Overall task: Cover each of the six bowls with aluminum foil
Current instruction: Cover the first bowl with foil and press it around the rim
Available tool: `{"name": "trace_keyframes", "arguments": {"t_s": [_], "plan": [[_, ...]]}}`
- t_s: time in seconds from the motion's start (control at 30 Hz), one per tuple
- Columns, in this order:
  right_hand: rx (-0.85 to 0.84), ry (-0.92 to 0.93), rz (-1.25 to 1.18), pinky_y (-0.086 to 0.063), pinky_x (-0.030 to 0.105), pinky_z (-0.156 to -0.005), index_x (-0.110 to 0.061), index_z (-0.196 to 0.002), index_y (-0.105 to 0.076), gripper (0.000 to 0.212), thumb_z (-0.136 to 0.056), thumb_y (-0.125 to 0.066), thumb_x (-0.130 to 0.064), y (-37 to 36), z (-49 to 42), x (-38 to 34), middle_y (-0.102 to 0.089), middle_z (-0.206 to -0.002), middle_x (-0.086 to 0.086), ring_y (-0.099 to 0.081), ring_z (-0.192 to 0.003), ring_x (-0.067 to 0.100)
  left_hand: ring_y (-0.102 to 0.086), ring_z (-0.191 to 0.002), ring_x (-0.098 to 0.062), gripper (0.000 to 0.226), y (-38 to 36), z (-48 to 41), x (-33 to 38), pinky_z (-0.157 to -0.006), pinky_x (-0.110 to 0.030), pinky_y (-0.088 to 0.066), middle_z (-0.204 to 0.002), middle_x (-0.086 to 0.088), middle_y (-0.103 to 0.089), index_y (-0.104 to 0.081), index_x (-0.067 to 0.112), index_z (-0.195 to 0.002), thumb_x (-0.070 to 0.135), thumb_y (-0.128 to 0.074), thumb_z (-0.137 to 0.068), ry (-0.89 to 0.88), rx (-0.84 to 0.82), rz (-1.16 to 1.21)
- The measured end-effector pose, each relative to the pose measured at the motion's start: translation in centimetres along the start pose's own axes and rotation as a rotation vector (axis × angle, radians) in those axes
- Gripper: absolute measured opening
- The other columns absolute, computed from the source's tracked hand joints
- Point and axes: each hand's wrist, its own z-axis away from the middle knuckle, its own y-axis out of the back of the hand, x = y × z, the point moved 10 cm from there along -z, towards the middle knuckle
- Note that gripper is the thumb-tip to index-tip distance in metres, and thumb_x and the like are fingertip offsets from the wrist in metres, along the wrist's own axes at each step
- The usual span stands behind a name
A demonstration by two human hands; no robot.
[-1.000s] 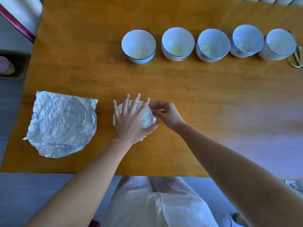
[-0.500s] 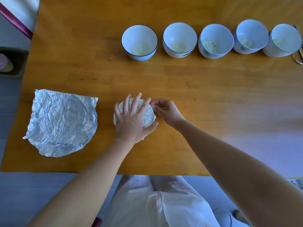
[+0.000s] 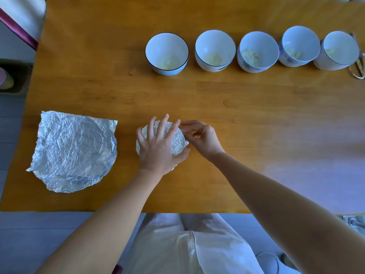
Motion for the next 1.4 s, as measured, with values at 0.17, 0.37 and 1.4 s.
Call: {"name": "trace_keyframes", "arguments": {"t_s": [0.17, 0.37, 1.4], "plan": [[-0.114, -0.09, -0.11, -0.05, 0.024, -0.09, -0.013, -0.113, -0.074, 0.035, -0.088, -0.054, 0.003, -1.0, 1.1, 0.9, -0.072, -0.112, -0.001, -0.063, -0.106, 0.009, -0.028, -0.145, -0.032, 0.082, 0.2, 0.1, -0.1, -0.105, -0.059, -0.025, -0.16, -0.001, -0.03, -0.032, 0.037, -0.152, 0.08, -0.031, -0.083, 0.033, 0.007, -0.006], [-0.141, -0.08, -0.174, -0.052, 0.031, -0.091, -0.013, -0.115, -0.068, 0.034, -0.086, -0.06, 0.003, -1.0, 1.4, 1.3, -0.072, -0.112, 0.0, -0.066, -0.107, 0.009, -0.027, -0.145, -0.032, 0.083, 0.2, 0.1, -0.1, -0.105, -0.058, -0.025, -0.16, -0.001, -0.03, -0.032, 0.036, -0.152, 0.079, -0.031, -0.081, 0.027, 0.002, -0.002], [-0.114, -0.304, -0.21, -0.05, 0.02, -0.06, 0.003, -0.09, -0.074, 0.009, -0.086, -0.066, 0.002, -0.7, 0.8, 2.4, -0.069, -0.072, 0.013, -0.061, -0.06, 0.013, -0.026, -0.146, -0.033, 0.087, 0.1, 0.1, -0.1, -0.105, -0.06, -0.024, -0.16, -0.001, -0.031, -0.033, 0.036, -0.153, 0.083, -0.023, -0.081, 0.049, -0.02, 0.024]]}}
